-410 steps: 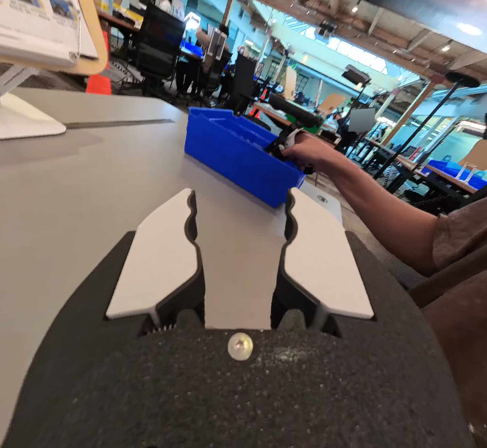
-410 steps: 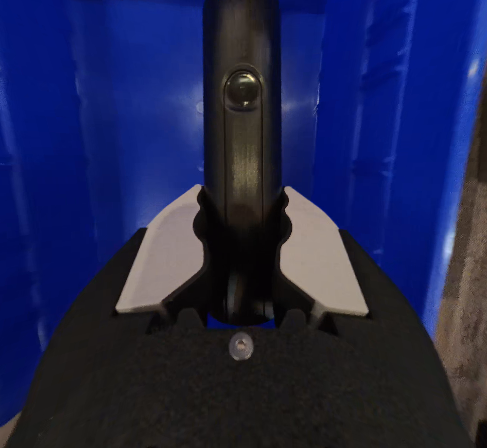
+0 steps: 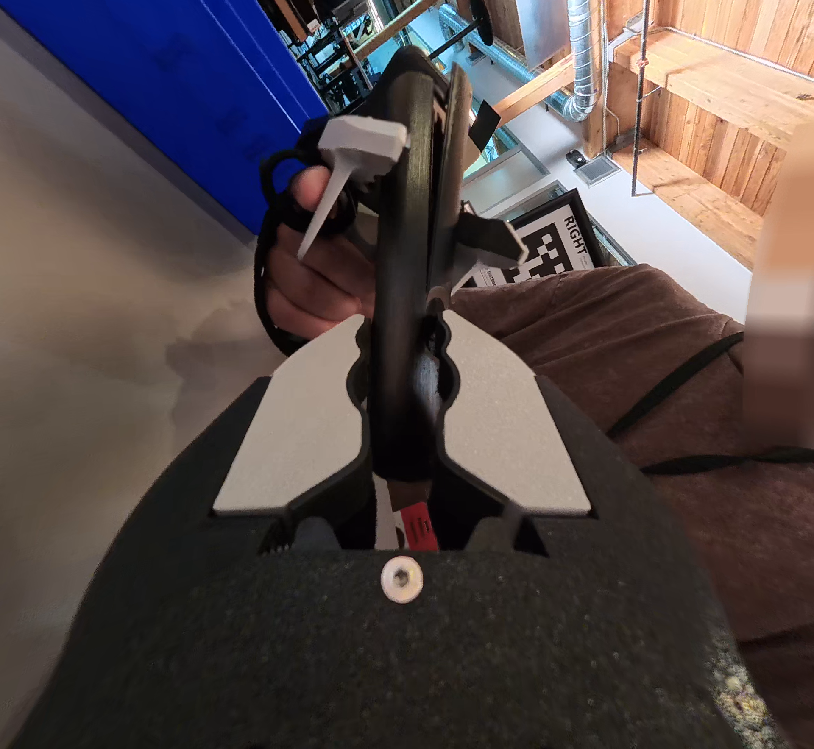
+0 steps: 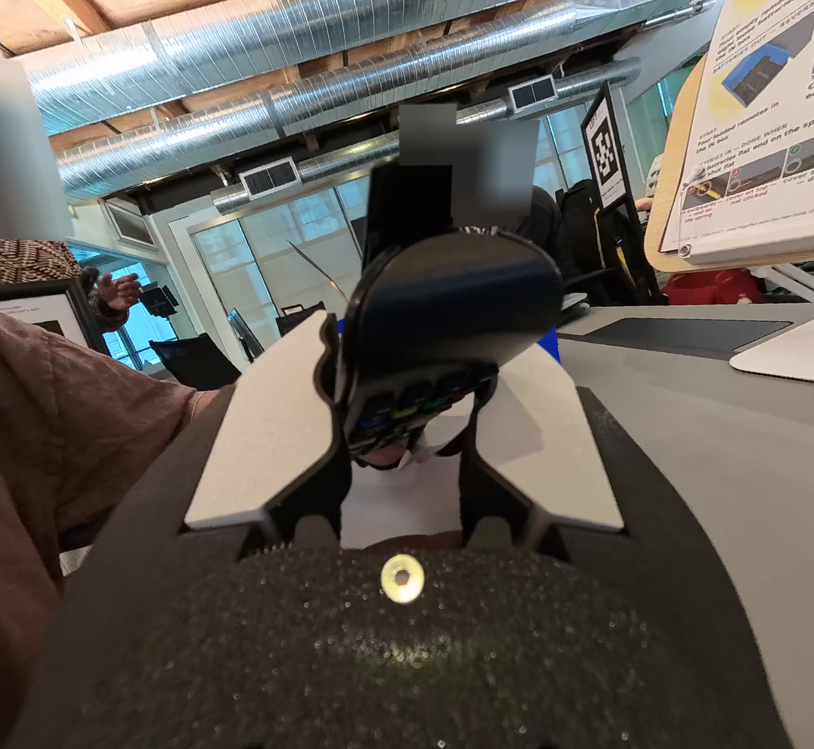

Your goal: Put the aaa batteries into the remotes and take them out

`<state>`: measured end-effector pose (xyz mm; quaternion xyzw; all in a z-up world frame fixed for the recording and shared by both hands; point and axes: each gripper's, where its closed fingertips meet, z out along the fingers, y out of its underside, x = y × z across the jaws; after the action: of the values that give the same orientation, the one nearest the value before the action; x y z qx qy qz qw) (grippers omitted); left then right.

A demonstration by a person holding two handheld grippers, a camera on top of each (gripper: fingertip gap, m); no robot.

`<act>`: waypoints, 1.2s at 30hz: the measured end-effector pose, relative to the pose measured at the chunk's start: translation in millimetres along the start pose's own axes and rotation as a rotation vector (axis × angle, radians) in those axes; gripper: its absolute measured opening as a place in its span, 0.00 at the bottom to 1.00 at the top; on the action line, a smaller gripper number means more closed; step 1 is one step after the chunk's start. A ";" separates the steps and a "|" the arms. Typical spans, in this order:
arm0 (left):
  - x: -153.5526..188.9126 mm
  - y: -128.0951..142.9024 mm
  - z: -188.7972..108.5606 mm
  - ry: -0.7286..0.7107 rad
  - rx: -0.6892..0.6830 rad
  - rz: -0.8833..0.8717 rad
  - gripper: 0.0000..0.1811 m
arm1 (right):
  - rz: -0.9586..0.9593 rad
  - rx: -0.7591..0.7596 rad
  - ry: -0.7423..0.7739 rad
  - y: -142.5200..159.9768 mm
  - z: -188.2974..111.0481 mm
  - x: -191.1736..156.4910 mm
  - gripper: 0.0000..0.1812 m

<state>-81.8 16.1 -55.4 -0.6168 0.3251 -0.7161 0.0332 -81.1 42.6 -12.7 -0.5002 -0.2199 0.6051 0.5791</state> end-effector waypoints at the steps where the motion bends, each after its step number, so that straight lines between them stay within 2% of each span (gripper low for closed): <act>1: 0.3 1.1 1.0 0.005 -0.006 -0.008 0.15 | -0.001 0.000 -0.010 -0.6 0.0 -1.3 0.33; 19: -4.6 -2.4 3.3 -0.029 -0.004 -0.024 0.16 | -0.006 0.007 0.010 -0.6 -0.6 1.7 0.33; 23: 1.7 -4.3 1.8 -0.019 0.019 0.036 0.16 | 0.025 0.043 0.001 -8.2 -1.4 1.5 0.33; 27: 8.3 3.1 0.5 -0.032 0.014 0.156 0.26 | 0.047 0.080 0.003 -16.0 -4.6 1.4 0.33; 31: 0.9 19.9 -2.8 -0.173 -0.046 0.306 0.45 | 0.048 0.087 0.021 -18.8 -7.4 5.0 0.33; 33: -12.5 24.0 -9.1 -0.347 -0.063 0.418 0.46 | 0.040 0.089 0.034 -19.3 -7.6 6.7 0.33; 36: -15.3 23.0 -13.3 -0.494 -0.029 0.547 0.44 | 0.031 0.079 0.041 -17.3 -6.0 6.8 0.33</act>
<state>-98.3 10.6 -80.7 -0.6617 0.4705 -0.5054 0.2922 -66.5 51.0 -2.9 -0.4927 -0.1762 0.6117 0.5933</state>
